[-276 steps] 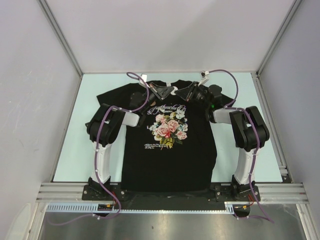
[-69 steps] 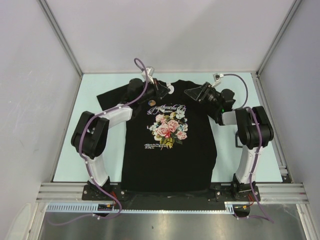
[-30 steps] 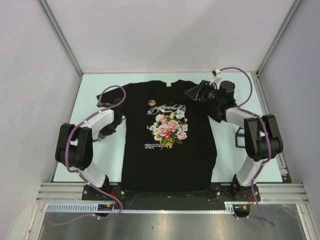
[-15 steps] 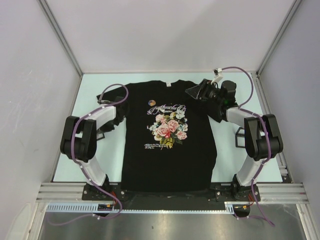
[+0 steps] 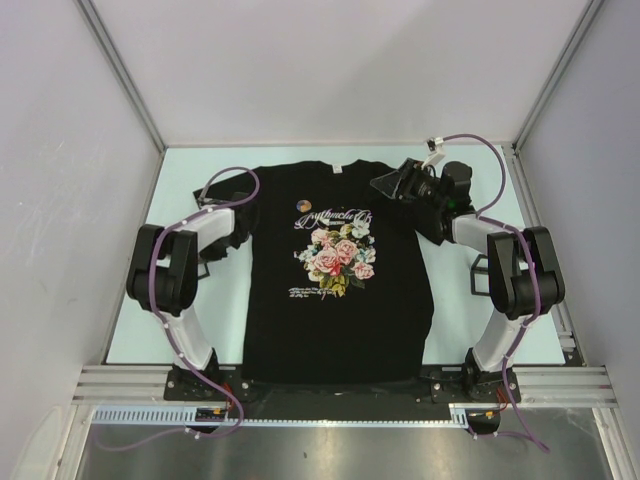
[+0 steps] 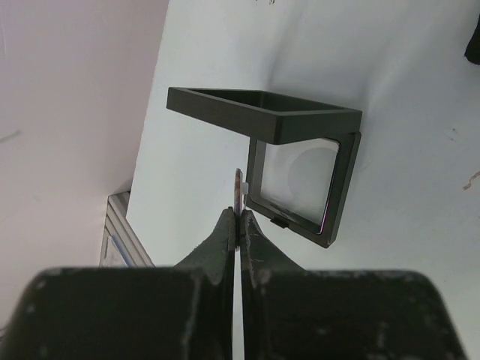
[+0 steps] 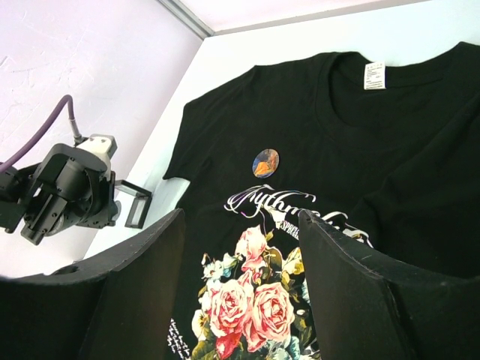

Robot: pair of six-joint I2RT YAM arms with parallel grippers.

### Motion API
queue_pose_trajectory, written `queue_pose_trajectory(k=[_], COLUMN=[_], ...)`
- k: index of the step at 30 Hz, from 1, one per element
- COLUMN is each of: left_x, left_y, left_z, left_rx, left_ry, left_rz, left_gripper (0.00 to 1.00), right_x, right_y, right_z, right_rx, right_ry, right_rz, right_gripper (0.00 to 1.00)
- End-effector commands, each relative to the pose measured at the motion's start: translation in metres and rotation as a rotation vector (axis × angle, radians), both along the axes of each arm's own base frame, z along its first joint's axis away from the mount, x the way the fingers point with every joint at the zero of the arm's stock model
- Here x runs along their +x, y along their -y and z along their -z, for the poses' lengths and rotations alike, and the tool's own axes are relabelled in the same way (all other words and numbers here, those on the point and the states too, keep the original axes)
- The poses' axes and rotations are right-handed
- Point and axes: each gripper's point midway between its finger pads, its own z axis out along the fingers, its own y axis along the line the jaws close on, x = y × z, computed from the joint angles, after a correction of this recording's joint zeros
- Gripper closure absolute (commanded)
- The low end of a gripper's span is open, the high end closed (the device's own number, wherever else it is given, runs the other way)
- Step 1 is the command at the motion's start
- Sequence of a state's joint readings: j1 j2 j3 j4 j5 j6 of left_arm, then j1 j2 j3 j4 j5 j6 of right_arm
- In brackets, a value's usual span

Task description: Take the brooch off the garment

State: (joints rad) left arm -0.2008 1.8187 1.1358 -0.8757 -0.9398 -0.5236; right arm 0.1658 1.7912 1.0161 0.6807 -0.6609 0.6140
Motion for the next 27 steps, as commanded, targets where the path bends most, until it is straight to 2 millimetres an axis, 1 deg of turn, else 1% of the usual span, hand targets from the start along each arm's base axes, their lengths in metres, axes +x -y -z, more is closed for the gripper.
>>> queue_pose_trajectory(k=[1, 9, 15, 23, 27], left_x=[0.012, 0.014, 0.017, 0.017, 0.017], left_y=[-0.007, -0.009, -0.011, -0.010, -0.011], left_z=[-0.011, 0.000, 0.000, 0.012, 0.013], left_rx=[0.044, 0.036, 0.037, 0.021, 0.027], left_ry=[0.027, -0.005, 0.008, -0.031, -0.038], left_rz=[-0.002, -0.004, -0.008, -0.008, -0.009], left_gripper=[1.00, 1.00, 1.00, 1.00, 0.99], right_x=[0.008, 0.007, 0.006, 0.005, 0.004], right_y=[0.000, -0.001, -0.004, -0.004, -0.005], right_z=[-0.023, -0.023, -0.023, -0.024, -0.024], right_rx=[0.016, 0.019, 0.033, 0.036, 0.037], right_ry=[0.079, 0.080, 0.081, 0.086, 0.087], right_rz=[-0.006, -0.014, -0.030, -0.039, -0.045], right_gripper=[0.34, 0.34, 0.34, 0.34, 0.34])
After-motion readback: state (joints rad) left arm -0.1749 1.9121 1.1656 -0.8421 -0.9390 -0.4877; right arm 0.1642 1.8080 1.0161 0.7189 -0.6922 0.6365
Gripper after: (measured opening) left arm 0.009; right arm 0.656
